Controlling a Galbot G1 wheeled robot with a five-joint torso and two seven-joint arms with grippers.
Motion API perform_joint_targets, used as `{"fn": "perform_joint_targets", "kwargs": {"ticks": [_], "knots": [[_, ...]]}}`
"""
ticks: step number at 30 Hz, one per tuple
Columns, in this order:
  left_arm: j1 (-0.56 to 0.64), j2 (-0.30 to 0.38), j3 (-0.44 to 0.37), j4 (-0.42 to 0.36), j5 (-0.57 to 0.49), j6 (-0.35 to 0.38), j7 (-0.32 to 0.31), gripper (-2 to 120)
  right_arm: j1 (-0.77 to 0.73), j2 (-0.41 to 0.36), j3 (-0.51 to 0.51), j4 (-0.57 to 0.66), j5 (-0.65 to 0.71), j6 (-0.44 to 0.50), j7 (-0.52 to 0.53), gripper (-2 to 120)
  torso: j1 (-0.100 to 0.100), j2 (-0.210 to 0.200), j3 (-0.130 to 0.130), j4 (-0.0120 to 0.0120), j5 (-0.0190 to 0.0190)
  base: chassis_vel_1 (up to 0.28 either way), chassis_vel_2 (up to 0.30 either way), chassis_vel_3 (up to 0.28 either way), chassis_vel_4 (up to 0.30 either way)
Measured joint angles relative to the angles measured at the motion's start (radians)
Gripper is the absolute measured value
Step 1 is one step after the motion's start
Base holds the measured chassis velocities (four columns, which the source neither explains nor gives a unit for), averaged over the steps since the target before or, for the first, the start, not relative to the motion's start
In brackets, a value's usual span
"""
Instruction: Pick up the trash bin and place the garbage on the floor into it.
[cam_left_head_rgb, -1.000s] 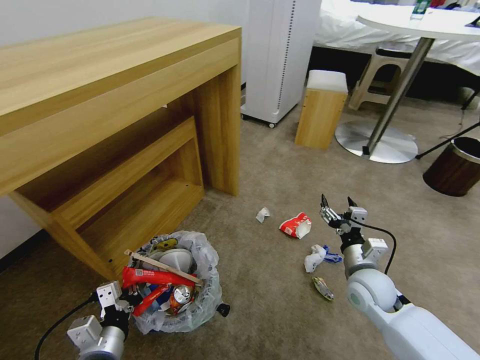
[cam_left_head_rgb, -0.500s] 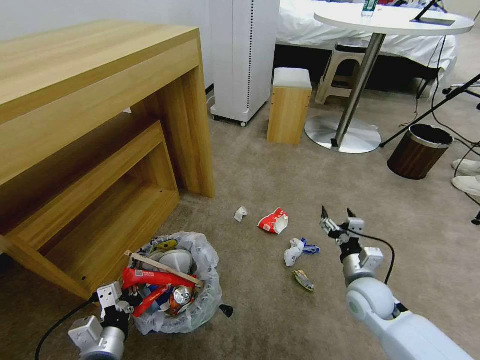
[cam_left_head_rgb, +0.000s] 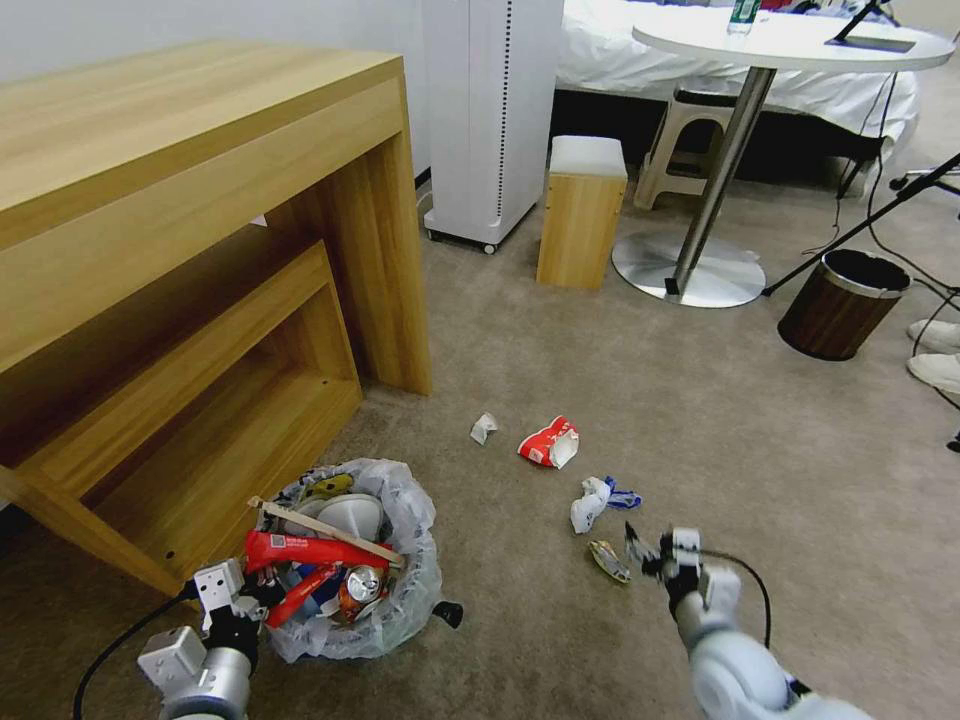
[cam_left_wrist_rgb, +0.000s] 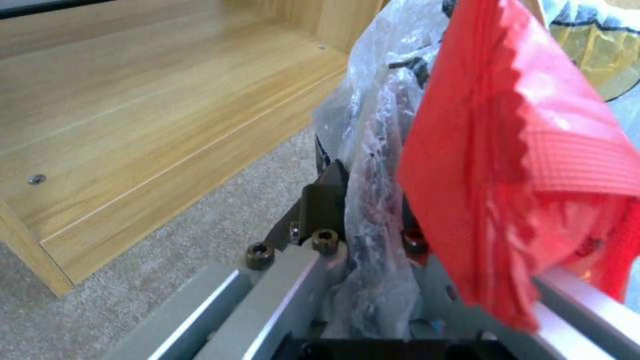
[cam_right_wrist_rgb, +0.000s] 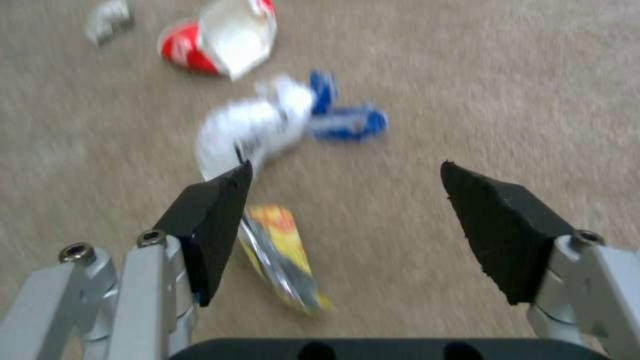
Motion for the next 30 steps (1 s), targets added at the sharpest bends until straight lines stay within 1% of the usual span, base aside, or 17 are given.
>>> {"fn": "perform_joint_targets", "kwargs": {"ticks": [1,3,4,5,7,8,10,12,15,16,19,27,30], "knots": [[0.000,0.000,0.000,0.000,0.000,-0.001,0.000,1,0.000,0.000,-0.007,-0.010,-0.004,0.003,-0.003,74,0.000,0.000,0.000,0.0000,0.0002,0.000,0.000,0.000,0.000],[0.000,-0.001,0.000,0.002,0.000,-0.004,0.000,1,0.011,0.009,-0.043,-0.067,-0.038,0.025,-0.010,72,0.000,0.000,0.000,0.0001,0.0001,0.000,0.000,0.000,0.000],[0.000,-0.001,0.000,0.002,0.000,-0.004,0.000,1,0.011,0.009,-0.043,-0.067,-0.038,0.025,-0.010,72,0.000,0.000,0.000,0.0001,0.0001,0.000,0.000,0.000,0.000],[0.000,-0.001,-0.001,0.002,-0.001,-0.004,0.000,1,0.022,0.017,-0.057,-0.097,-0.051,0.030,-0.012,69,0.000,0.000,0.000,0.0000,0.0003,0.000,0.000,0.000,0.000],[0.001,0.000,-0.003,0.002,-0.002,-0.005,0.000,1,0.058,0.031,-0.083,-0.153,-0.089,0.049,-0.024,68,0.000,0.000,0.000,0.0001,0.0003,0.000,0.000,0.000,0.000],[0.001,0.000,-0.003,0.002,-0.002,-0.005,0.000,1,0.058,0.031,-0.083,-0.153,-0.089,0.049,-0.024,68,0.000,0.000,0.000,0.0001,0.0003,0.000,0.000,0.000,0.000],[0.003,-0.002,-0.002,0.001,-0.002,-0.005,0.000,1,0.107,0.047,-0.119,-0.208,-0.125,0.071,-0.043,62,0.000,0.000,0.000,0.0002,0.0000,0.000,0.000,0.000,0.000],[0.004,-0.004,-0.001,0.000,-0.002,-0.005,0.000,1,0.128,0.056,-0.136,-0.225,-0.131,0.075,-0.048,62,0.000,0.000,0.000,0.0002,0.0003,0.000,0.000,0.000,0.000],[0.008,-0.010,0.000,-0.005,-0.001,-0.007,0.000,1,0.192,0.084,-0.199,-0.281,-0.156,0.090,-0.065,63,0.000,0.000,0.000,0.0003,0.0002,0.000,0.000,0.000,0.000],[0.008,-0.010,0.000,-0.005,-0.001,-0.007,0.000,1,0.192,0.084,-0.199,-0.281,-0.156,0.090,-0.065,63,0.000,0.000,0.000,0.0003,0.0002,0.000,0.000,0.000,0.000],[0.011,-0.010,-0.006,-0.013,-0.005,-0.008,0.000,1,0.235,0.103,-0.246,-0.344,-0.180,0.111,-0.085,63,0.000,0.000,0.000,0.0003,0.0001,0.000,0.000,0.000,0.000],[0.007,-0.014,-0.007,-0.014,-0.007,-0.008,0.000,1,0.271,0.128,-0.294,-0.423,-0.207,0.133,-0.104,63,0.000,0.000,0.000,0.0002,0.0002,0.000,0.000,0.000,0.000],[0.007,-0.016,-0.006,-0.014,-0.007,-0.010,0.000,1,0.291,0.148,-0.319,-0.492,-0.229,0.157,-0.121,63,0.000,0.000,0.000,0.0001,0.0001,0.000,0.000,0.000,0.000]]}}
